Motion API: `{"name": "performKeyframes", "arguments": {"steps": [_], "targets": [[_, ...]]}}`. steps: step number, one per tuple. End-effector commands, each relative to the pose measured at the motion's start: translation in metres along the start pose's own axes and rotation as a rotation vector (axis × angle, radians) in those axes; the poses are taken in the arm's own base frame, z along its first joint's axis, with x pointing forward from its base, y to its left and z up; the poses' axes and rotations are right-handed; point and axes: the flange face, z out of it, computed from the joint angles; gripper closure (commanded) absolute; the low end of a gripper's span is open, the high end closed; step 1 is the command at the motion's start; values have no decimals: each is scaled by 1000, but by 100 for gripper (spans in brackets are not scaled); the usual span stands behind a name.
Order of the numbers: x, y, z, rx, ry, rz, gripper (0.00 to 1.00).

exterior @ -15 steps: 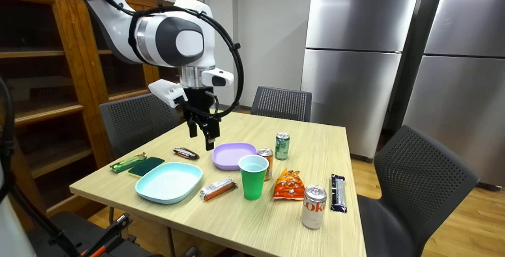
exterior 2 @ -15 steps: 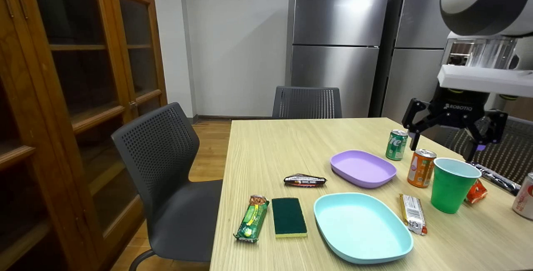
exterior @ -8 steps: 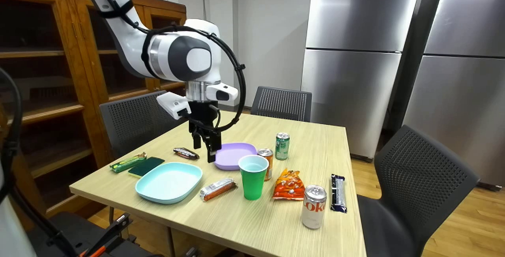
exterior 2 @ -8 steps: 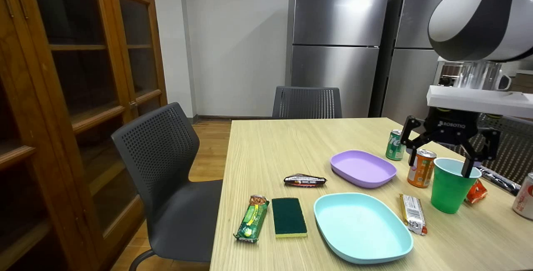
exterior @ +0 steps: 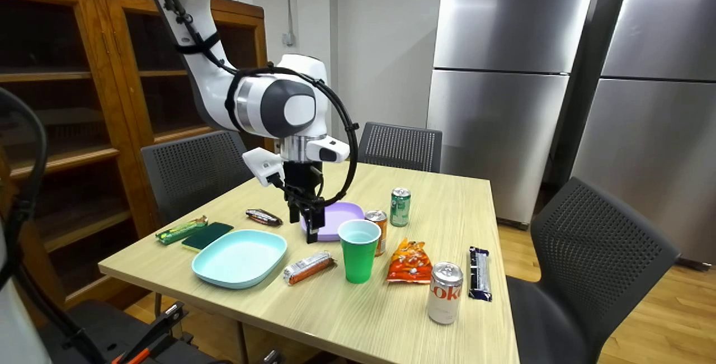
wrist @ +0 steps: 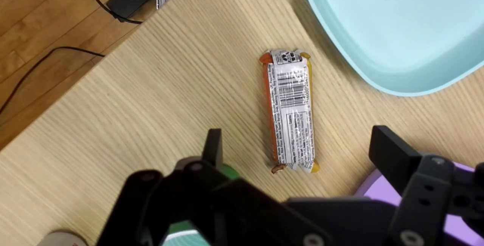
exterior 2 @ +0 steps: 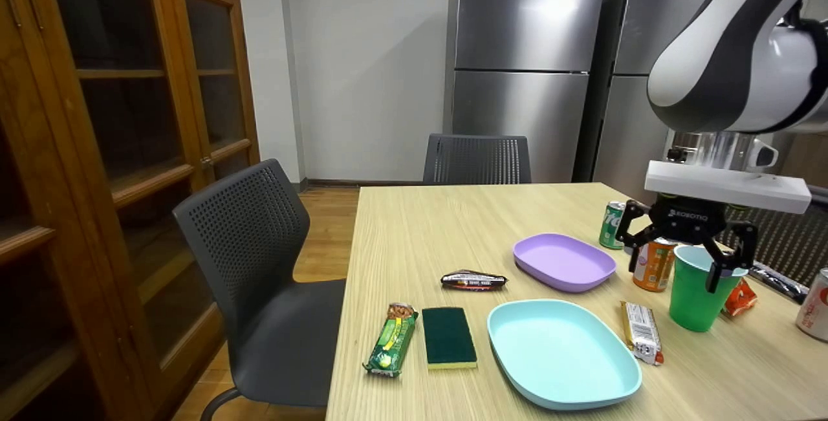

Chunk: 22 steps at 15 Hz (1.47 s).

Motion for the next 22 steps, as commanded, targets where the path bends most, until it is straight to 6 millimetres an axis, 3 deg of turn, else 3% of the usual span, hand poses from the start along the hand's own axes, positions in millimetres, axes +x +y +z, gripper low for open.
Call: {"name": "performKeyframes", "arguments": {"steps": [1, 6, 12, 19, 21, 22], "targets": [[14, -17, 32, -30, 21, 45, 0], [23, -30, 68, -68, 3, 57, 0], [35, -35, 95, -115, -7, 78, 0], [37, -36, 106, -123, -23, 83, 0], [36, -37, 105, -118, -21, 78, 26], [36, -38, 103, -115, -19, 76, 34]]}}
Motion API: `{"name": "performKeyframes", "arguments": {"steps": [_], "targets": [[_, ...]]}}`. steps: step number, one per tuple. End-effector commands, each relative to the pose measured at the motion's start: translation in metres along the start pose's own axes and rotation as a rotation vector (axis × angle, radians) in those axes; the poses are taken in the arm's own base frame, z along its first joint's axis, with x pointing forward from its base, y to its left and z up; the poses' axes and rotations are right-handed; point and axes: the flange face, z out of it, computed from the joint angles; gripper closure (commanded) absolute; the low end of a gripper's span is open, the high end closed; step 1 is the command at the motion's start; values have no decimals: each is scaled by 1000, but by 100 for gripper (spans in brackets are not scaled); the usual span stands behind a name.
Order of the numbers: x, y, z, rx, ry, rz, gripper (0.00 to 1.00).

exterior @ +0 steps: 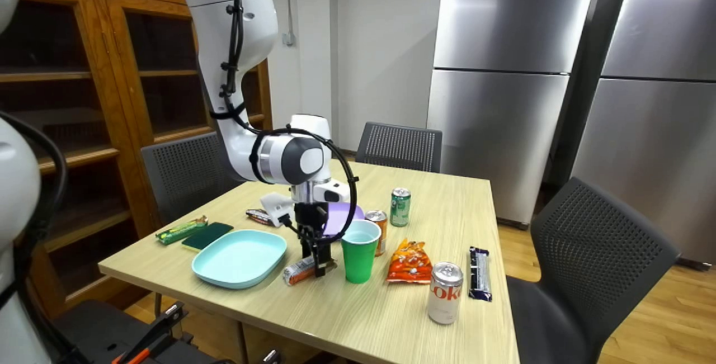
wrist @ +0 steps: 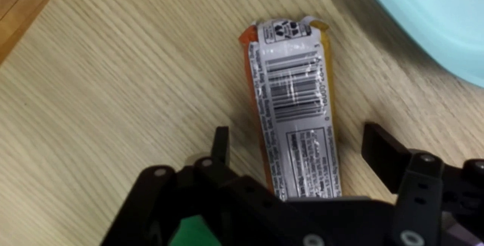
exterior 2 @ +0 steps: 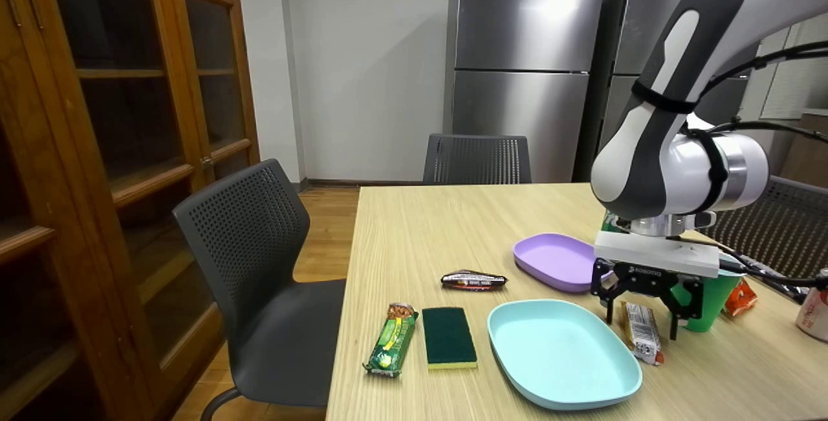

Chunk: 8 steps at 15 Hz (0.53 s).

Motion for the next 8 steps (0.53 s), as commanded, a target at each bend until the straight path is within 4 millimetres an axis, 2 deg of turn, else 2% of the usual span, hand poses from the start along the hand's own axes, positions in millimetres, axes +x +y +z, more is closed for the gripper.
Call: {"name": "performKeyframes", "arguments": {"steps": [1, 6, 8], "targets": [[1, -7, -6, 9, 1, 9, 42], [0, -11, -15, 29, 10, 1, 81], [-1, -10, -15, 30, 7, 2, 81]]}}
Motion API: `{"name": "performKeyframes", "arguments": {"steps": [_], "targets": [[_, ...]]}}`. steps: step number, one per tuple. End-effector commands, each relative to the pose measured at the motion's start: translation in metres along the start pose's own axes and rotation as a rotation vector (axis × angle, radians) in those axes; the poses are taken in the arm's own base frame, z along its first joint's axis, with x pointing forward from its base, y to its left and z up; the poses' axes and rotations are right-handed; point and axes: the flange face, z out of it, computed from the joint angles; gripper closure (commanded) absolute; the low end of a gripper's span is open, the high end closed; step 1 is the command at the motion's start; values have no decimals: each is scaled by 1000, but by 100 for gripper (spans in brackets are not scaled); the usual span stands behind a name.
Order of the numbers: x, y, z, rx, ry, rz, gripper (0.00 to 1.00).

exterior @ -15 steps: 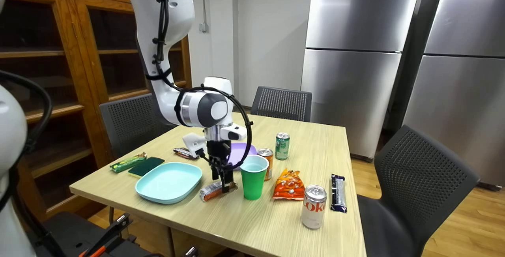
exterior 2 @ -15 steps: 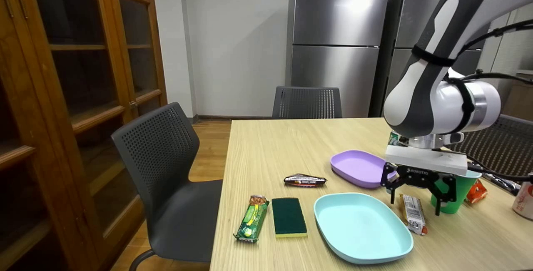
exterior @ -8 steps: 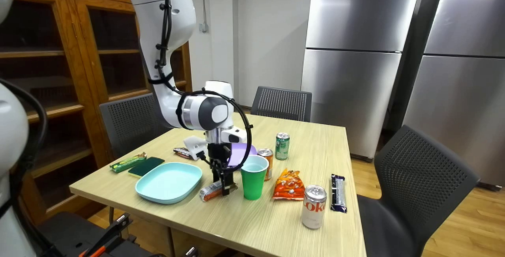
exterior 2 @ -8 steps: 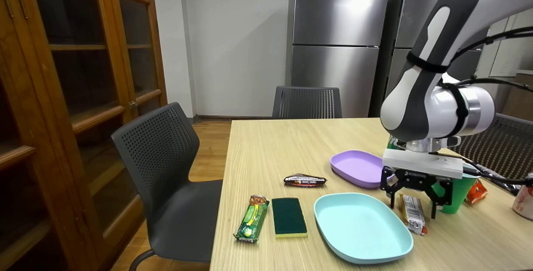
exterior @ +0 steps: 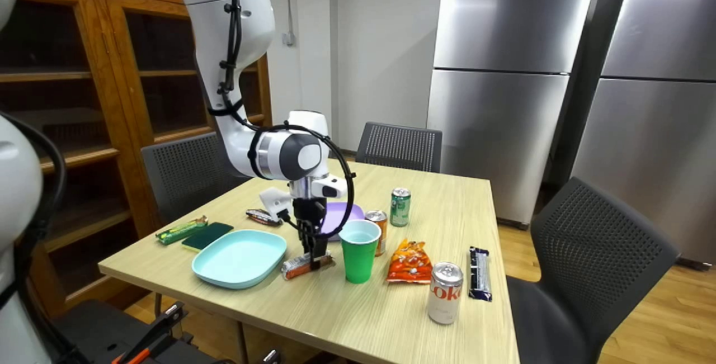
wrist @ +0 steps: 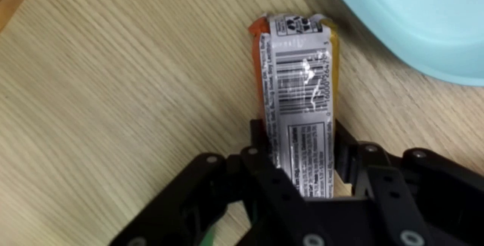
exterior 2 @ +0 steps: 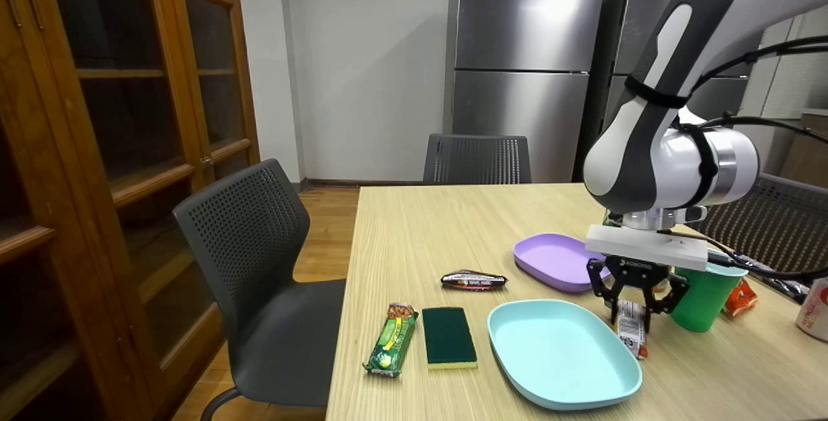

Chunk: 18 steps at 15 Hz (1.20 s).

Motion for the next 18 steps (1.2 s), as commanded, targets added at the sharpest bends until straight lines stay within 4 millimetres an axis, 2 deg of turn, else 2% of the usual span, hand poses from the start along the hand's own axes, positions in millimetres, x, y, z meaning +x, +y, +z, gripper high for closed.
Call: {"name": "performKeyframes", "arguments": {"steps": [1, 6, 18], "targets": [[-2, 1, -8, 13, -5, 6, 81], [-8, 8, -19, 16, -17, -18, 81], [-17, 19, -66, 21, -56, -72, 81]]}}
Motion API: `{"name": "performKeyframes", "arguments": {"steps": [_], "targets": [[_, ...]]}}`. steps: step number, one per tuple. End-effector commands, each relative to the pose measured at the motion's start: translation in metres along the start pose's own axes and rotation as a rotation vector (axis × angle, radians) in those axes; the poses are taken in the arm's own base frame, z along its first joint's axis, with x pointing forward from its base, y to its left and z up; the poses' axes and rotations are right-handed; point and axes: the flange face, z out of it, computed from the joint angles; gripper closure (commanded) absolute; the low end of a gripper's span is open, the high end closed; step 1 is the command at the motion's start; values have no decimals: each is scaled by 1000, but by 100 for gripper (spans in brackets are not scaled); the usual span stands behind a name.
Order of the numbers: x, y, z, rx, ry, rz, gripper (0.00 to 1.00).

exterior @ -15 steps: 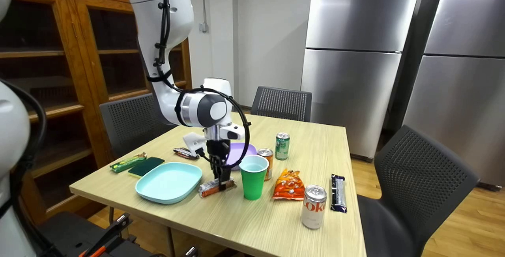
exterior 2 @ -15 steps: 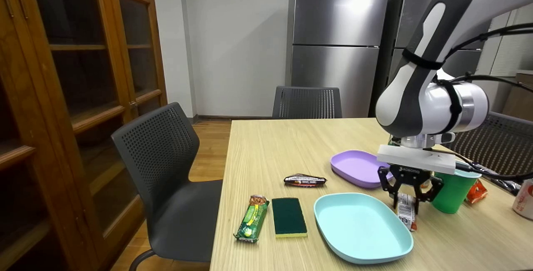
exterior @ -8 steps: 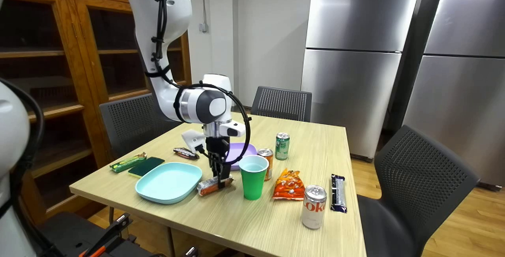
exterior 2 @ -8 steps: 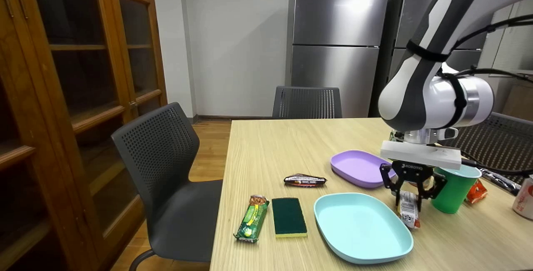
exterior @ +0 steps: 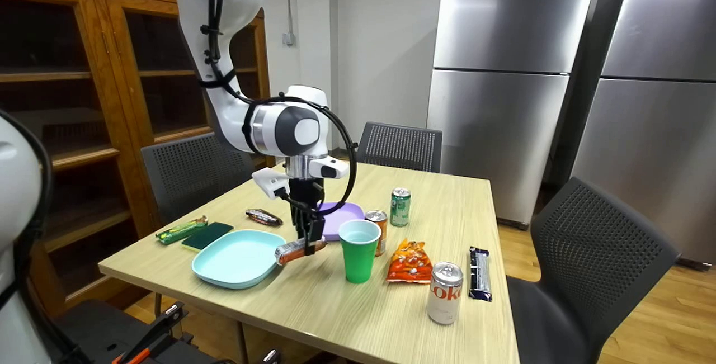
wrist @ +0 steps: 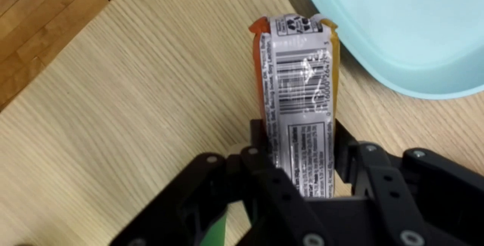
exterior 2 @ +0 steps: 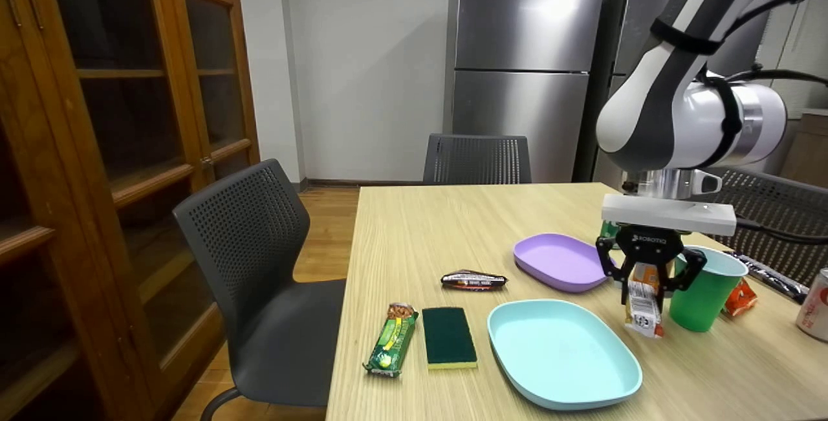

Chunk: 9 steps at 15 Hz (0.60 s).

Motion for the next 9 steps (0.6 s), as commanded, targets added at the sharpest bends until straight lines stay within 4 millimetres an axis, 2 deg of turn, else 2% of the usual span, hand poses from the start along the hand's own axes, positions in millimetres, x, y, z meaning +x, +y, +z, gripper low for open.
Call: {"name": "performKeyframes", "arguments": {"steps": [1, 9], "targets": [[-7, 5, -21, 12, -17, -22, 81], [0, -4, -39, 44, -5, -8, 81]]}}
